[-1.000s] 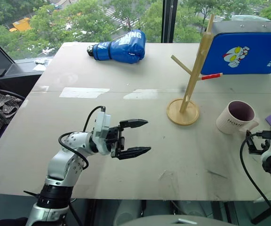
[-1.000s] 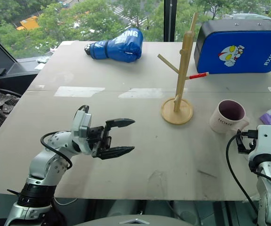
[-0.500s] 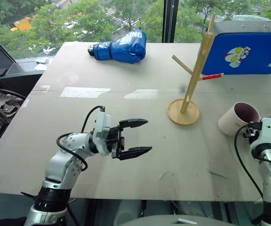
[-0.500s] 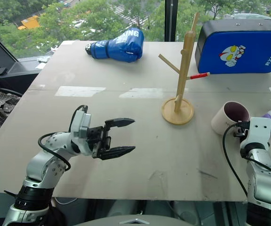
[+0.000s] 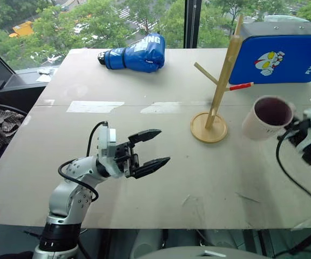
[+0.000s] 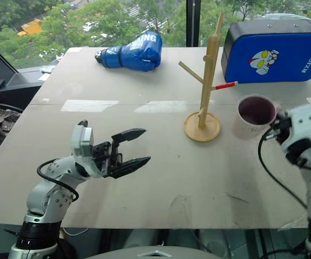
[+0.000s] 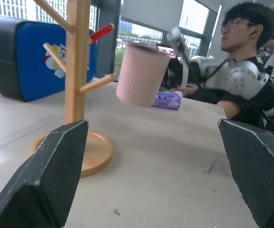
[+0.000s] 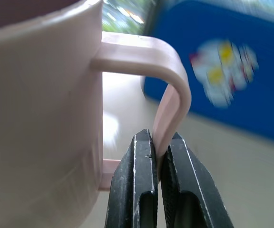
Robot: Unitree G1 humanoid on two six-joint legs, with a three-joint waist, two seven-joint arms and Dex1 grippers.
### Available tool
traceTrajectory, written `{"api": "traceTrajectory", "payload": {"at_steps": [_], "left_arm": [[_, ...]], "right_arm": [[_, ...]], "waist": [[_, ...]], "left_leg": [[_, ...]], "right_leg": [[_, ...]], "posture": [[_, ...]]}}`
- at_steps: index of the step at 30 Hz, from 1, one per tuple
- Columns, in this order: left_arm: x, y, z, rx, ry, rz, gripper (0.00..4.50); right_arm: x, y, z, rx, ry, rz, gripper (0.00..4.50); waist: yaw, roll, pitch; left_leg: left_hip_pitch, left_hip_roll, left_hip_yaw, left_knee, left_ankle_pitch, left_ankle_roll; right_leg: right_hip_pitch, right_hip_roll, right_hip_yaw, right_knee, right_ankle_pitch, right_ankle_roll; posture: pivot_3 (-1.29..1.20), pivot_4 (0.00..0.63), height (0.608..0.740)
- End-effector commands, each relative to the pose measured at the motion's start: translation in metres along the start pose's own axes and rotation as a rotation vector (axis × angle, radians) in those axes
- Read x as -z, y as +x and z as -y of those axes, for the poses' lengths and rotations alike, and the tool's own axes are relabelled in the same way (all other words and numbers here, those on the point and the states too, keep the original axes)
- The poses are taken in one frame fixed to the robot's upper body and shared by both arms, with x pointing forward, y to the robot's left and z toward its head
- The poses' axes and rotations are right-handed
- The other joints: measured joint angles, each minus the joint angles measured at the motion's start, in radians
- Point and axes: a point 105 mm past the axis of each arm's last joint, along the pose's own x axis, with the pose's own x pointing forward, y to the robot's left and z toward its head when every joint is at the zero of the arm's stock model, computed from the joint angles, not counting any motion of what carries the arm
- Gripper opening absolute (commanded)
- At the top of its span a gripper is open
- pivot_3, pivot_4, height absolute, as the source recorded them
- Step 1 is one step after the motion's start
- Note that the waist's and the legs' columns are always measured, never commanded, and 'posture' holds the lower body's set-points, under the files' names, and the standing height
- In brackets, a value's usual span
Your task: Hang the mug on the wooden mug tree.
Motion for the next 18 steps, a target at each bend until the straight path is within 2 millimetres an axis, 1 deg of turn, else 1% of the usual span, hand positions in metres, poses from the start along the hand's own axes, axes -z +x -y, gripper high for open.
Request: {"api": "traceTrajectory", "payload": {"at_steps": [1,4,6,9,14,18], "left_arm": [[-0.018,-0.003,0.001,0.021,0.014,0.043,4.5],[-0.023,-0.001,0.004,0.03,-0.003,0.06,4.5],[-0.024,-0.001,0.006,0.029,-0.007,0.062,4.5],[-0.025,0.0,0.013,0.01,-0.005,0.068,4.5],[-0.024,-0.002,0.018,-0.038,-0.006,0.074,4.5],[-0.024,-0.005,0.02,-0.061,-0.004,0.084,4.5]], "right_arm": [[-0.025,0.007,0.006,-0.182,-0.056,0.016,0.04],[-0.035,0.017,0.014,-0.307,-0.1,-0.001,0.04],[-0.037,0.021,0.017,-0.349,-0.107,-0.009,0.04],[-0.037,0.035,0.021,-0.421,-0.138,-0.038,0.04],[-0.039,0.06,0.012,-0.51,-0.157,-0.032,0.04],[-0.038,0.073,0.002,-0.566,-0.157,-0.045,0.04]], "waist": [[0.004,-0.001,0.001],[0.004,-0.003,0.002],[0.004,-0.004,0.003],[-0.002,-0.004,0.004],[-0.002,-0.003,0.005],[0.004,-0.003,0.005]], "left_leg": [[0.0,0.0,0.0,0.0,0.0,0.0],[-0.001,-0.001,0.001,0.001,-0.001,0.001],[-0.002,-0.001,0.0,0.001,-0.001,0.002],[-0.003,0.0,0.001,0.001,0.0,0.001],[-0.003,0.0,0.001,-0.001,0.001,-0.002],[-0.004,0.0,0.0,-0.001,0.001,-0.003]], "right_leg": [[0.0,-0.001,0.0,0.0,0.0,0.0],[0.0,-0.002,0.0,-0.002,0.0,0.0],[0.001,-0.002,-0.001,-0.004,0.0,0.0],[0.0,-0.003,-0.001,-0.005,0.0,0.0],[-0.001,-0.002,0.001,-0.009,0.0,0.0],[-0.001,-0.003,0.0,-0.009,0.0,0.0]], "posture": [[0.0,0.15,0.74],[0.0,0.15,0.74],[0.0,0.15,0.74],[0.0,0.15,0.74],[0.0,0.15,0.74],[0.0,0.15,0.74]]}}
